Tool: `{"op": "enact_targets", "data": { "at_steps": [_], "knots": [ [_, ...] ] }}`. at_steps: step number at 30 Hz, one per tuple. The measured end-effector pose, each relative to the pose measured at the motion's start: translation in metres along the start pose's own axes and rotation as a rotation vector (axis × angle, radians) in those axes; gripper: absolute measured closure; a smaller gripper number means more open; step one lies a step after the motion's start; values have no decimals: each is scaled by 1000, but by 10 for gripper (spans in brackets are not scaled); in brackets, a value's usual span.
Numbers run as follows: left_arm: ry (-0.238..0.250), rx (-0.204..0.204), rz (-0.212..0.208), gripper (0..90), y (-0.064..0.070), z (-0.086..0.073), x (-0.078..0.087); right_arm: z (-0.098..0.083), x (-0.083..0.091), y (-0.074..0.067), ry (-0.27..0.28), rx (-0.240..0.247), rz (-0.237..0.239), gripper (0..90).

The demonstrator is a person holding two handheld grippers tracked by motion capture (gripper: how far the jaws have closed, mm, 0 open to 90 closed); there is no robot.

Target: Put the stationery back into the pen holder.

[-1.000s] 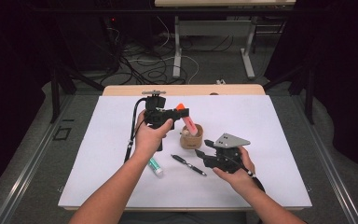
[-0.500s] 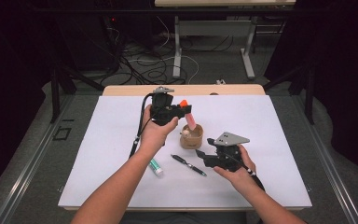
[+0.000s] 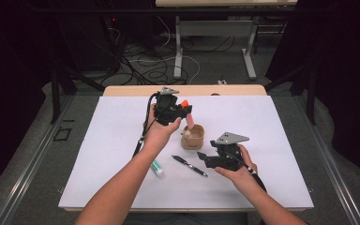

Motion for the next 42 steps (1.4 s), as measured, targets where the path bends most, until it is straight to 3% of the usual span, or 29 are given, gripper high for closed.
{"op": "enact_targets", "data": {
  "at_steps": [8, 12, 16, 28, 42],
  "knots": [
    [-26, -16, 17, 737, -3, -5, -8, -3, -3, 3, -22, -12, -14, 160],
    [-39, -27, 21, 737, -5, -8, -11, -6, -5, 8, -38, -4, -29, 143],
    [-55, -26, 26, 737, -6, -13, -13, -9, -7, 10, -45, -24, -31, 16],
    [-84, -27, 33, 737, -8, -23, -21, -11, -9, 11, -58, -7, -41, 4],
    [-131, -30, 41, 736, -13, -38, -31, -14, -10, 14, -69, -21, -49, 12]
  ]
}}
Point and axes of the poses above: each handheld gripper's, and its own axes: x roughly backward along the jaws, z roughly out of its top, y roughly to its right, the point moved 8 cm from there along -x, roughly forward along the jaws, and after that the axes turned 3 degrees about y, right-handed, at the moved point
